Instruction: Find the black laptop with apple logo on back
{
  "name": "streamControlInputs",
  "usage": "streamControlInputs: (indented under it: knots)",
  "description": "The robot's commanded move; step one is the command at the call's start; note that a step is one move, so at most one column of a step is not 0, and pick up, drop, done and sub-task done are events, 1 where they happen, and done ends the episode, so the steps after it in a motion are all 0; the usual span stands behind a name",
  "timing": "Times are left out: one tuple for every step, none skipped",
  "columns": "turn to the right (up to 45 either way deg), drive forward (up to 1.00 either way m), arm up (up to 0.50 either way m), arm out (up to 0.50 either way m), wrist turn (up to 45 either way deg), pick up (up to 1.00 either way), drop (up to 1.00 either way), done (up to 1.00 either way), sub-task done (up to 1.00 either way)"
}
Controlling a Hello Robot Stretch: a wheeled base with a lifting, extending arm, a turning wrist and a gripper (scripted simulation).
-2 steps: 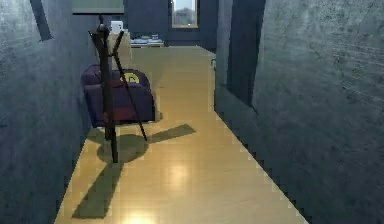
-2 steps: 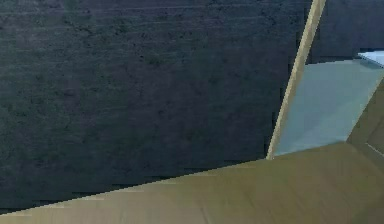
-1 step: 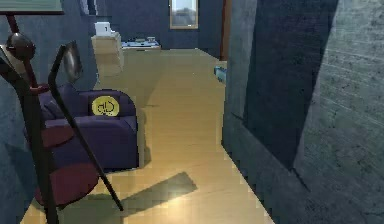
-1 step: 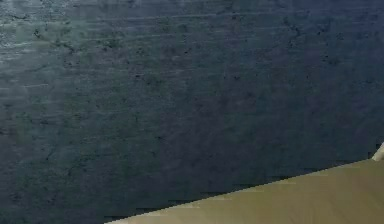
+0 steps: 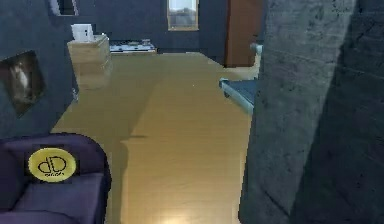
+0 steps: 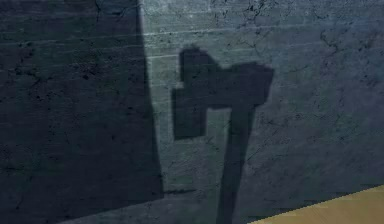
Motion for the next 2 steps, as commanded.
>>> streamControlInputs:
  knots:
    - [6.0,0.0,0.0,0.0,0.0,0.0,0.0,0.0,0.0]
    - [0.0,0.65,0.0,0.0,0.0,0.0,0.0,0.0,0.0]
